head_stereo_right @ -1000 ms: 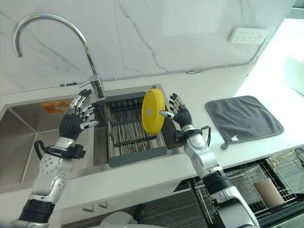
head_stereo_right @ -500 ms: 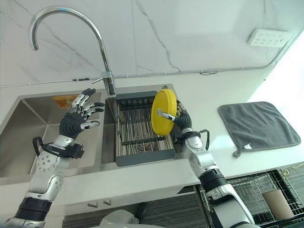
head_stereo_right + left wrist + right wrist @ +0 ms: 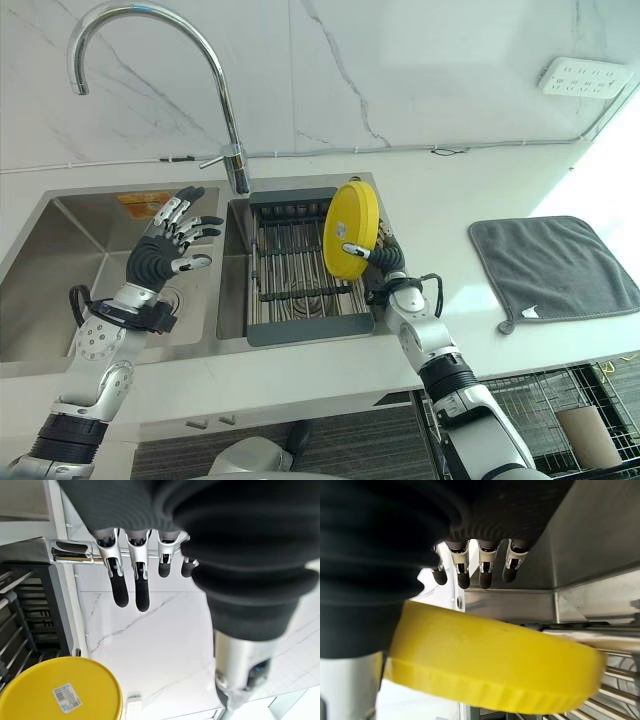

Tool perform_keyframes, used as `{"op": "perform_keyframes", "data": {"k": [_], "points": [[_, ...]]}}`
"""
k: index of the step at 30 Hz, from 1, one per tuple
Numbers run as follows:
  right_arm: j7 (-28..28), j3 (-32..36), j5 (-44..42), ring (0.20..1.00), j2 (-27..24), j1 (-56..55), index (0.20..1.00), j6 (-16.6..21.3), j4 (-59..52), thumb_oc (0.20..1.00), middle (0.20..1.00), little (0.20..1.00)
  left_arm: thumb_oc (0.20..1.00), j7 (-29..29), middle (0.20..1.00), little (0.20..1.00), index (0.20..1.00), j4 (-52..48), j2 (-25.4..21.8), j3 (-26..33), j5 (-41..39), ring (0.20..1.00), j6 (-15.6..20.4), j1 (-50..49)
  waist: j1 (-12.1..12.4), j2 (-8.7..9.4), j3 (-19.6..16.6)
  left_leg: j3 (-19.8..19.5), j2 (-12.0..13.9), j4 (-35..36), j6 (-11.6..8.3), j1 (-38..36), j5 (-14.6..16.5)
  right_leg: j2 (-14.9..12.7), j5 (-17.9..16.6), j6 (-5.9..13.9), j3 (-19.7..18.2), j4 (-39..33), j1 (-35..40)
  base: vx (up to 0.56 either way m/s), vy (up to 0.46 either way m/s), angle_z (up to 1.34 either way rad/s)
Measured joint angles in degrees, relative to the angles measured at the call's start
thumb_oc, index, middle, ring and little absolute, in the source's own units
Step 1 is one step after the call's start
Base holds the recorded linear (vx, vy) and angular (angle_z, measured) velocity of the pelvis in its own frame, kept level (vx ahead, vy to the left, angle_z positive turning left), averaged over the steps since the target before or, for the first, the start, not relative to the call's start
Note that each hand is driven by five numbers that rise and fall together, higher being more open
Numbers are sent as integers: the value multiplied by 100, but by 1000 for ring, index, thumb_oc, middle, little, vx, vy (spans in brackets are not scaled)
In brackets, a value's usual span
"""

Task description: Place the dishes in the dishwasher.

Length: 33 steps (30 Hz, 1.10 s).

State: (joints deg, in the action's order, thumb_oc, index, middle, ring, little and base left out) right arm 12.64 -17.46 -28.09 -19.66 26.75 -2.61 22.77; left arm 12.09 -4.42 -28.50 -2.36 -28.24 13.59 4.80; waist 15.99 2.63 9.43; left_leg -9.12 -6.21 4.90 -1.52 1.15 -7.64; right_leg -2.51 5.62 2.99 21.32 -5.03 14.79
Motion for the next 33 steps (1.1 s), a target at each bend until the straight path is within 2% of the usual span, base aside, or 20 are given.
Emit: {"op": "perform_keyframes", "data": {"k": [12, 13, 25, 33], "points": [[307, -13, 229, 1000, 1, 137, 1000, -192, 0, 1000, 1000, 1000, 1000, 61, 1000, 1000, 1000, -6, -31, -3, 0, 1000, -11, 0, 11, -41, 59, -45, -3, -1, -10, -15, -12, 10, 21, -10, 24, 0, 24, 1, -3, 1], [335, -14, 239, 200, 1, 189, 200, -198, 0, 200, 200, 200, 1000, 61, 1000, 1000, 1000, -6, -31, -5, 0, 1000, -11, 2, 12, -40, 60, -53, -4, -1, -11, -16, -13, 11, 27, -9, 34, 0, 28, 12, -25, 5], [770, -16, 446, 200, 9, 228, 200, -218, -1, 200, 200, 200, 1000, 65, 1000, 1000, 1000, -7, -31, -47, -10, 1000, -117, 36, 10, -83, 105, -122, -21, -1, -17, -36, -19, 10, 62, -5, 124, 0, 71, 2, -4, 4], [870, -12, 440, 200, 43, 227, 200, -200, 0, 200, 200, 200, 1000, 74, 1000, 1000, 1000, -4, -31, -201, -64, 1000, -137, 37, 6, -110, 138, -118, -25, -2, -17, -38, -20, 5, 63, -5, 123, 1, 73, 0, 0, 0]]}}
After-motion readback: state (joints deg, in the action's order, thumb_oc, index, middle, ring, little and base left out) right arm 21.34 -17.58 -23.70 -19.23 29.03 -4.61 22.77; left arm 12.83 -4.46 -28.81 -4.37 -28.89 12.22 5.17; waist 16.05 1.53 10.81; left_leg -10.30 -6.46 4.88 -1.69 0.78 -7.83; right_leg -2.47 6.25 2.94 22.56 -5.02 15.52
